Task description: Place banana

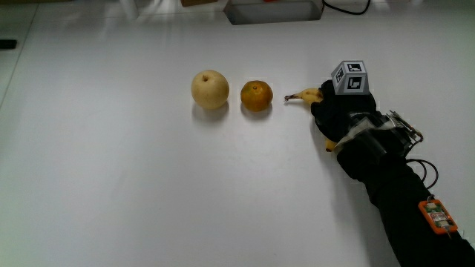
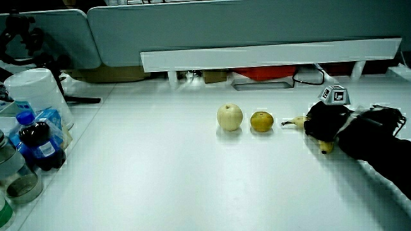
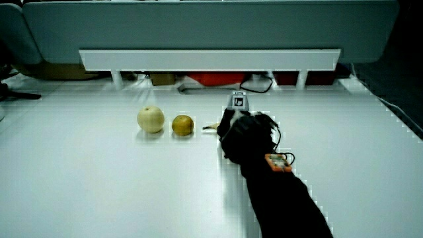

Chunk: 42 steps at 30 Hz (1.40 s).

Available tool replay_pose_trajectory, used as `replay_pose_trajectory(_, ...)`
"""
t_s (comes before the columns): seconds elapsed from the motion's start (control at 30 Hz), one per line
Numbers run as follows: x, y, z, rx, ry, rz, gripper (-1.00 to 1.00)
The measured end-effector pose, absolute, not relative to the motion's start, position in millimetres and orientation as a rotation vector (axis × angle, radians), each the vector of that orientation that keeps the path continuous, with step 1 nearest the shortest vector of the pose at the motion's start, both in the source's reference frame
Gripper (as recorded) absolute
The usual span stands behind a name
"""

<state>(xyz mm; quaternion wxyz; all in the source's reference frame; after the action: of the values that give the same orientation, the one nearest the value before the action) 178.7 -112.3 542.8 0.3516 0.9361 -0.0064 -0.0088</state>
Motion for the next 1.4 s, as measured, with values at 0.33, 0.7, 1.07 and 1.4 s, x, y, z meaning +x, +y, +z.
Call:
replay_pose_trajectory(0.33, 162.4, -108.0, 540.9, 2.465, -0.057, -0.157, 0.00)
replay_pose_trajectory(0.7, 167.1, -100.8, 546.4, 2.467, -0.029, -0.145, -0.16)
replay_pose_trajectory(1.07, 174.5, -98.2, 552.2, 2.472, 0.014, -0.140, -0.50)
replay_pose_trajectory(1.4, 187.6, -96.8, 561.8, 2.404, 0.039, -0.085, -0.81)
